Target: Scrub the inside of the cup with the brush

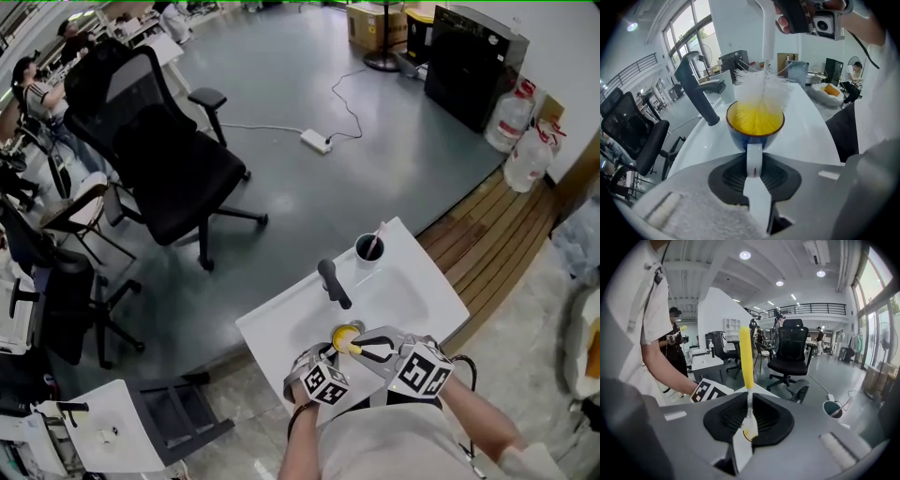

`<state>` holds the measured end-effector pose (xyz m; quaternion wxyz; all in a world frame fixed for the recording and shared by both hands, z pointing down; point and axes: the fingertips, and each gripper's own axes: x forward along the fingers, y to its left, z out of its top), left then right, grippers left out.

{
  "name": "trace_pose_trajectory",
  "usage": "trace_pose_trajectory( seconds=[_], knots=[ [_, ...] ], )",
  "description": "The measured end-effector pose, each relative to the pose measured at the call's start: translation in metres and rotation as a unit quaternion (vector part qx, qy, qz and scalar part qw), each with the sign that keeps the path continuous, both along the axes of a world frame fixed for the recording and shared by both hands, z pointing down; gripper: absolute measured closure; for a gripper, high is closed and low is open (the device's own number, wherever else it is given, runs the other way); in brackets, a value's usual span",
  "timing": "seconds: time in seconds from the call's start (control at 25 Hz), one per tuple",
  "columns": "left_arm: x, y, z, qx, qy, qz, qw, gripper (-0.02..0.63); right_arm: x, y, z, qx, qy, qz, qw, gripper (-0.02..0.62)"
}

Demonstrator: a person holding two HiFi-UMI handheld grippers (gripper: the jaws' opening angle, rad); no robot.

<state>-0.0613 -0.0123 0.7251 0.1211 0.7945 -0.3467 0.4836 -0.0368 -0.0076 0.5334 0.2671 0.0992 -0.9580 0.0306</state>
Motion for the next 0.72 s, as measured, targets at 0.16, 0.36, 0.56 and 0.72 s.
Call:
trace_pose_trajectory(
  seconds=[0.16, 0.36, 0.56, 0.72],
  knots=[
    [0.012, 0.003, -0.003, -0.003, 0.018, -0.002, 0.9998, 0.548, -0.003, -0.007, -0.019, 0.019, -0.028, 0.011, 0.999, 0.560],
    [0.023, 0.000, -0.008, 0.002, 0.036, -0.004, 0.9994, 0.546, 0.001, -0.018, -0.022, 0.082, 0.001, 0.021, 0.996, 0.560],
    [0.020, 0.000, -0.006, -0.001, 0.034, -0.005, 0.9994, 0.545, 0.014, -0.016, 0.003, 0.061, 0.033, 0.013, 0.998, 0.560],
    [0.015, -0.003, -0.006, 0.002, 0.026, -0.006, 0.9996, 0.546, 0.020, -0.013, -0.001, 0.004, 0.023, 0.025, 0.999, 0.560]
  ],
)
